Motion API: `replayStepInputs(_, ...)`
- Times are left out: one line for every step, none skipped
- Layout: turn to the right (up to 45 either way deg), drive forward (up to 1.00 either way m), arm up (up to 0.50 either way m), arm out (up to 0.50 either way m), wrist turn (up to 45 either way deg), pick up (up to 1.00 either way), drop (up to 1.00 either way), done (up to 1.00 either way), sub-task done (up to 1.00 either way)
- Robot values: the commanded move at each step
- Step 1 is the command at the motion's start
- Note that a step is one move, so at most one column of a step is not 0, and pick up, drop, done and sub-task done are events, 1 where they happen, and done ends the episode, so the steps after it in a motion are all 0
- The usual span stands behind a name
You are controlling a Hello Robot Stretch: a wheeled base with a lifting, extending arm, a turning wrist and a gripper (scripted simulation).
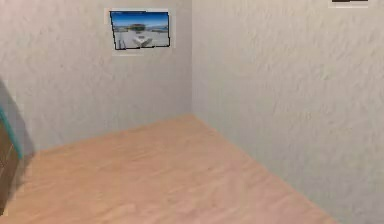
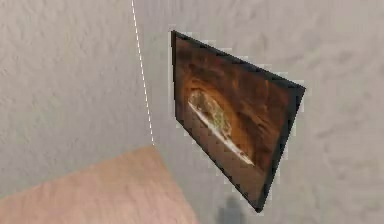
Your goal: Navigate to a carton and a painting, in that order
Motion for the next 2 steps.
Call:
replayStepInputs(-30.0,0.0,0.0,0.0,0.0,0.0,0.0,0.0,0.0)
replayStepInputs(0.0,0.15,0.0,0.0,0.0,0.0,0.0,0.0,0.0)
